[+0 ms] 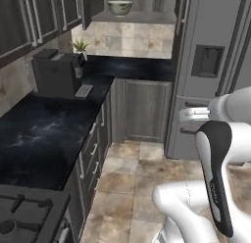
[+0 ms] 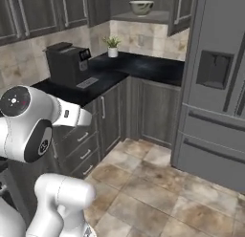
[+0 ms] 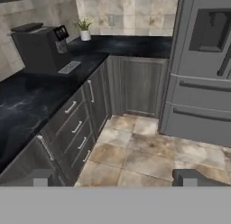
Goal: Pick up the bowls from the cabinet and place each bowl in front of a stool on the dining counter.
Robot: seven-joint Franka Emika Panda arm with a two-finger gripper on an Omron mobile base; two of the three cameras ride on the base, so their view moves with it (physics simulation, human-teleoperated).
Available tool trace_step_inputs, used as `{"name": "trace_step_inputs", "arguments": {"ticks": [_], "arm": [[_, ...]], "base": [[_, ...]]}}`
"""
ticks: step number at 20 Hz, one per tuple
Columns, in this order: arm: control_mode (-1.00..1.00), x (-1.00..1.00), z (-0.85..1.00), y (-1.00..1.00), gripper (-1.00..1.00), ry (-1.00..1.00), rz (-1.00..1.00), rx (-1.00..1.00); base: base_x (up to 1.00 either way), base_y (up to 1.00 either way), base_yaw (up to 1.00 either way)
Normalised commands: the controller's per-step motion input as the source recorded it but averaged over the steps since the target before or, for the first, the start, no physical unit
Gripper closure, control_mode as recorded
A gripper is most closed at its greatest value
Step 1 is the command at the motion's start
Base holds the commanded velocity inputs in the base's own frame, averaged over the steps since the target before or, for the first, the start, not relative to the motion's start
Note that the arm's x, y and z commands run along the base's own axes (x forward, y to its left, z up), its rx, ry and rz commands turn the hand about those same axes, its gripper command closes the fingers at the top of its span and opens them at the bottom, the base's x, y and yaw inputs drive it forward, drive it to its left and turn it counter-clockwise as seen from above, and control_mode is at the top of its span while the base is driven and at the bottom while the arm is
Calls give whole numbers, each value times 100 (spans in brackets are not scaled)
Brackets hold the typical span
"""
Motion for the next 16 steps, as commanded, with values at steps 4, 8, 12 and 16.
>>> {"name": "trace_step_inputs", "arguments": {"ticks": [4, 8, 12, 16], "arm": [[100, 0, 0, 0, -100, 0, 0, 0], [100, 0, 0, 0, -100, 0, 0, 0], [100, 0, 0, 0, -100, 0, 0, 0], [100, 0, 0, 0, -100, 0, 0, 0]], "base": [[100, 0, -16], [100, 7, -16], [100, 26, -18], [100, 41, -19]]}}
